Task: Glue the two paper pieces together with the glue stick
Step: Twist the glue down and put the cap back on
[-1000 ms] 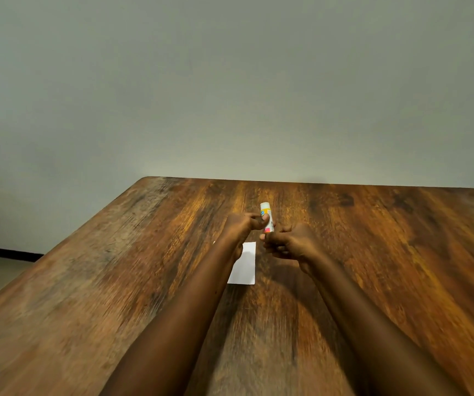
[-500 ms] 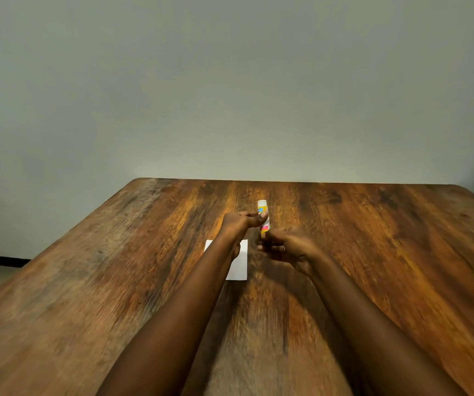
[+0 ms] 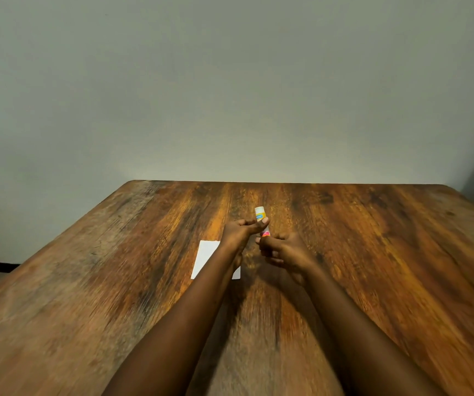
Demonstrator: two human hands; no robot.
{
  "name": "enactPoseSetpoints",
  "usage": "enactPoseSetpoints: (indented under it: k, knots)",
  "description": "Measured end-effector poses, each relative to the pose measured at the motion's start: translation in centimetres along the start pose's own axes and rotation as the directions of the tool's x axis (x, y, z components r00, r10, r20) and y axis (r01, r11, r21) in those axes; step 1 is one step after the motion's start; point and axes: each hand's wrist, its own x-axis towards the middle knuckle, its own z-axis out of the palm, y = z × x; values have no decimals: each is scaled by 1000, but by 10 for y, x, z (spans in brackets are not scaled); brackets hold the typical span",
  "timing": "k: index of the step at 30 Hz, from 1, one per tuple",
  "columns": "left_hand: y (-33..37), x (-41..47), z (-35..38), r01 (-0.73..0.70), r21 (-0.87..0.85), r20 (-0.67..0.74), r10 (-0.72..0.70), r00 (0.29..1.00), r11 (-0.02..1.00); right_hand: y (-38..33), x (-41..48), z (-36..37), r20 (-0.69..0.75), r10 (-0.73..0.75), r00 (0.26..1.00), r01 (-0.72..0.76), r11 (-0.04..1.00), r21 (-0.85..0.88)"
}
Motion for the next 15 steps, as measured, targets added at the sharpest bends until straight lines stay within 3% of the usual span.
enactPoseSetpoints:
  k: [2,4,10,15]
  knots:
    - [1,-2,0,10,5,4,-10,1000,1000,-2,-4,-3,54,63,997,-67,994,83]
    - [0,-3,0,-4,13,-12,4,1000,1000,-1,-3,-4,19,74,997,-75,993,88]
    - [-9,-3,6,-31,83,-92,38,995,996,4,4,6,-272,-79,959,-20,939,-343]
    - [-17,-6,14,-57,118,-103,70,992,991,10,0,3,-263,-107,959,8,936,-352]
